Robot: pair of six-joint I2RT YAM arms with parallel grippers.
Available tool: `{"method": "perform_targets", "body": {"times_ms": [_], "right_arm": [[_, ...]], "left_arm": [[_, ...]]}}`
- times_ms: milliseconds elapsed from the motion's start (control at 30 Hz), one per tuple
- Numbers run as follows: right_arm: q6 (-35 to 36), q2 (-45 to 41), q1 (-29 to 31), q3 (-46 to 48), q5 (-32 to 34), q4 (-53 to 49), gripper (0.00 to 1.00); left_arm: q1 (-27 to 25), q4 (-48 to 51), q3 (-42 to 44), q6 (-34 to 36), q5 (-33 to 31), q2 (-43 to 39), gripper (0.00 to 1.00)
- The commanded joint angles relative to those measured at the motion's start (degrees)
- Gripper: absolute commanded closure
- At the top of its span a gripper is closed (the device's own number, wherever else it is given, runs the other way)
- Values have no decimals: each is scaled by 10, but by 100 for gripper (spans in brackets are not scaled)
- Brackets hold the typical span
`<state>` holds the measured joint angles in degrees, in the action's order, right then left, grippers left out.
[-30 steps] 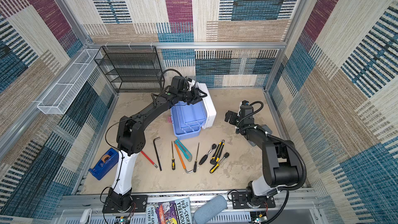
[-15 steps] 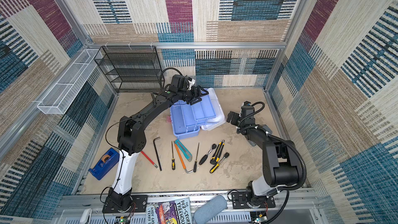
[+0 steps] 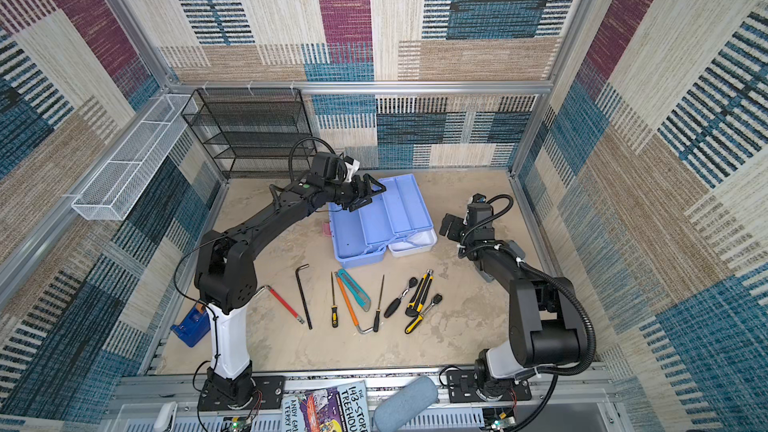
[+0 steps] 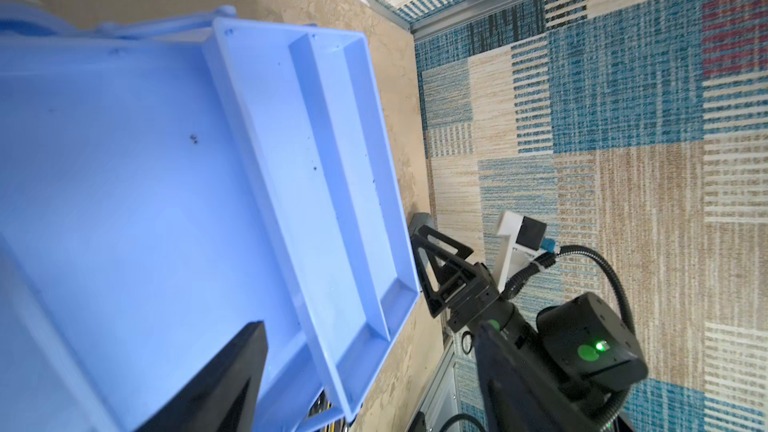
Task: Pack the tool kit
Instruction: 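Hold the lavender trays open with the left gripper while the right moves to the tools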
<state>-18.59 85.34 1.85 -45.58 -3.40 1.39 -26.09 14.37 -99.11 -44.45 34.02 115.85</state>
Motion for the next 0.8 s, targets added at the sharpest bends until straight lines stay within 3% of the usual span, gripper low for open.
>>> {"method": "perform_targets", "body": {"times_ms": [0, 200, 467, 767], "right_arm": [[2, -2, 0, -3, -22, 15, 0], [-3, 1, 0, -4, -35, 17, 0], [-2, -12, 0, -2, -28, 12, 0], [0, -22, 0, 9, -21, 12, 0]], "left_arm": [[2, 9, 26, 40, -33, -15, 20], [-1, -9, 64, 32, -37, -18, 21], [-6, -1, 46, 29, -33, 12, 22], [-6, 27, 77, 58, -84, -48, 22]]}}
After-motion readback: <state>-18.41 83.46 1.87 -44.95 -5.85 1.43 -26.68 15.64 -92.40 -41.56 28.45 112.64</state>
